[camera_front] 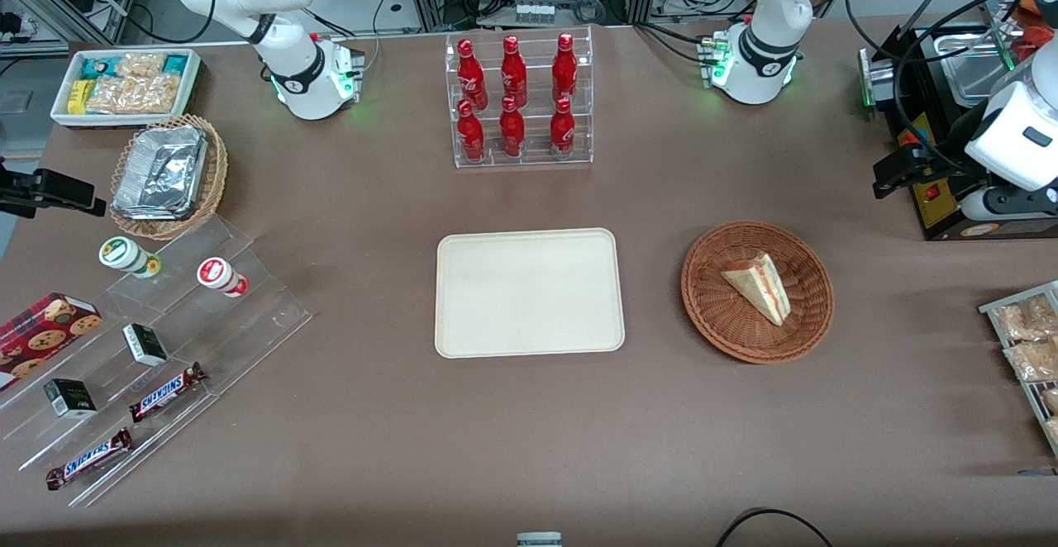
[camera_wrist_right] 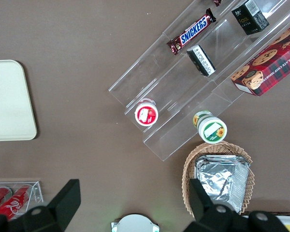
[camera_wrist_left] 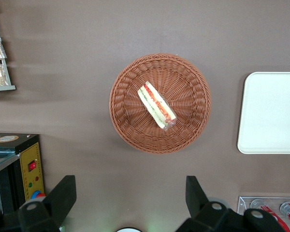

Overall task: Place sandwich from basket to tray
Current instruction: 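Move the left gripper over the sandwich in the wicker basket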

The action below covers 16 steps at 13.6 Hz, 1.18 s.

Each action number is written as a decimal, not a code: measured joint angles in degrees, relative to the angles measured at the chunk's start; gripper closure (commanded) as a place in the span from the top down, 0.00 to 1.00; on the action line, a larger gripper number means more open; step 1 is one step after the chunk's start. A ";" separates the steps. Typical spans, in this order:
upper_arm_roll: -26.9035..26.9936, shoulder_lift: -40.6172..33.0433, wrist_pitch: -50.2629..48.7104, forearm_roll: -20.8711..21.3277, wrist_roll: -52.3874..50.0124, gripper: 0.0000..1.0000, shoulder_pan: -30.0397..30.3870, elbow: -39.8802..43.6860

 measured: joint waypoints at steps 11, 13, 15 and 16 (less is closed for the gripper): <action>-0.74 6.85 1.96 -0.11 0.03 1.00 -1.56 -3.77; -0.94 8.15 7.87 -0.11 0.03 1.00 -1.80 -7.67; -1.12 8.53 13.94 -0.13 0.03 1.00 -1.79 -12.34; -1.45 8.56 16.65 -0.15 -0.05 1.00 -1.80 -14.59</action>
